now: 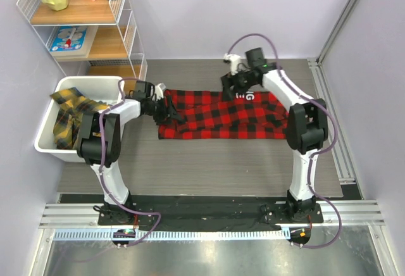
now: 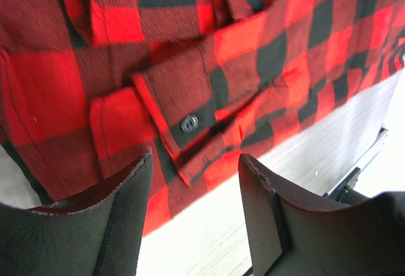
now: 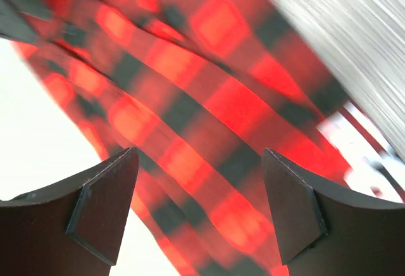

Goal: Fold and stack the long sleeve shirts
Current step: Fold the shirt

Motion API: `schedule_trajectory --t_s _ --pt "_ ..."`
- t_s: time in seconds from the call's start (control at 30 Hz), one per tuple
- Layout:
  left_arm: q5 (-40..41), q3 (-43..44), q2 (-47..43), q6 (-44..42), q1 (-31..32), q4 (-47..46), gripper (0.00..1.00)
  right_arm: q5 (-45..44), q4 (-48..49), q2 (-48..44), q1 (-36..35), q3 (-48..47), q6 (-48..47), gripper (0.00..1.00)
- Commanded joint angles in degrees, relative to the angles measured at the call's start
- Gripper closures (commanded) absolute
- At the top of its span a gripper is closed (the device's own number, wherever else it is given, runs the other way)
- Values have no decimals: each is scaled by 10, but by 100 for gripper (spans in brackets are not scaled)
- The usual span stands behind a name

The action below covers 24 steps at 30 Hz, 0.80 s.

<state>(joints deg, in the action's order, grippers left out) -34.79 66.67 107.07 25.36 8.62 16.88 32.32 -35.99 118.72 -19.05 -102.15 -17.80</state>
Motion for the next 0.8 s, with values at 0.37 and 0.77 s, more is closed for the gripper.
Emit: schedule_trajectory --t_s 0.37,0.77 --pt "45 91 74 -48 28 50 52 -1 -141 -69 183 84 8 25" --pt "148 154 59 -173 40 170 93 -85 -153 -74 210 121 26 38"
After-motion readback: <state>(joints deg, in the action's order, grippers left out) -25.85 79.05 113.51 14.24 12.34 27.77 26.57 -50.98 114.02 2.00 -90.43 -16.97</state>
